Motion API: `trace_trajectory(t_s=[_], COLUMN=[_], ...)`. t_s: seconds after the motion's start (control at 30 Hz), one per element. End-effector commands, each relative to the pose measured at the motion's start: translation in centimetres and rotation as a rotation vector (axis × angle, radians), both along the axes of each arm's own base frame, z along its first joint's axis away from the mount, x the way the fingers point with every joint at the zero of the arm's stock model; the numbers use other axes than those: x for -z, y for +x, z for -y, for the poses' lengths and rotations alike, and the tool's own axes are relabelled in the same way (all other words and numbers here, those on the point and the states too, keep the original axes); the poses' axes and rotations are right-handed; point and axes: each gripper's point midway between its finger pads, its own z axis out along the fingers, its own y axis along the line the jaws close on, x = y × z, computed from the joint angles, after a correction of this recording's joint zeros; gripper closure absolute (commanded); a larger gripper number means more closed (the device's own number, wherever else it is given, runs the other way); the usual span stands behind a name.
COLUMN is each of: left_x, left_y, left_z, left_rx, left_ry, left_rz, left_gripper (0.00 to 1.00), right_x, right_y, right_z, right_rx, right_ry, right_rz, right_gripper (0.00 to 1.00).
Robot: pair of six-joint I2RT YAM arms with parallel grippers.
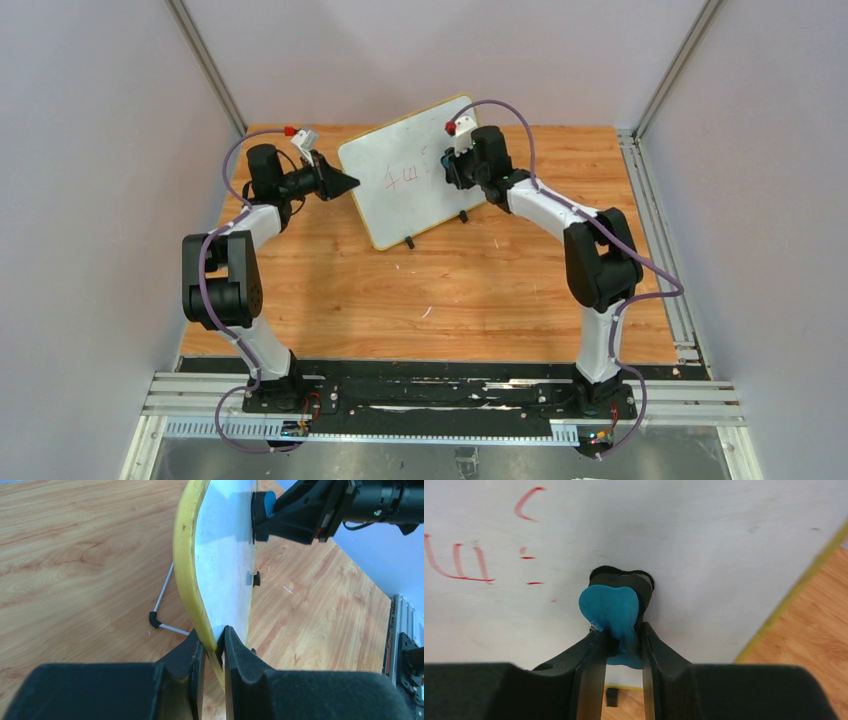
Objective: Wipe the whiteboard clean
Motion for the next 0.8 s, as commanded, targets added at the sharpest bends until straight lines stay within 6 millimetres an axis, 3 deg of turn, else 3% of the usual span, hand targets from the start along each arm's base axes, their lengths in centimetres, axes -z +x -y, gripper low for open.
trace_trajectory(t_s=[0.0, 0.07, 0.13, 0.33, 0.53, 0.77], left_x=[1.8, 1.9, 2.0, 2.2, 2.1, 2.2], left_y=[0.4, 0.4, 0.4, 0.2, 0.3, 0.2], left_z=[-0.9, -0.9, -0.9, -0.8, -0.9, -0.8], left_rx=[-0.033, -0.034, -0.033, -0.032, -0.035, -0.032], left_ry=[0.075, 0.073, 0.073, 0.074, 0.074, 0.073], left_rz=[0.002, -0.003, -0.004, -0.008, -0.008, -0.010], left_gripper=[1.00, 1.00, 1.00, 1.00, 1.00, 1.00], right_x=[-2.4, -3.3, -2.5, -4.3, -4.6, -4.7], right_y=[3.4, 4.1, 4.6, 4.8, 4.1, 1.1], right_z=[4.5, 5.1, 4.9, 2.7, -0.9, -6.1], right_rx=[0.109, 0.115, 0.109, 0.067, 0.002, -0.095], right_ry=[-0.026, -0.025, -0.033, 0.036, 0.042, 0.048], right_rz=[0.065, 0.075, 0.055, 0.060, 0.054, 0.055], right_gripper=[0.99, 0.99, 0.99, 0.99, 0.99, 0.99])
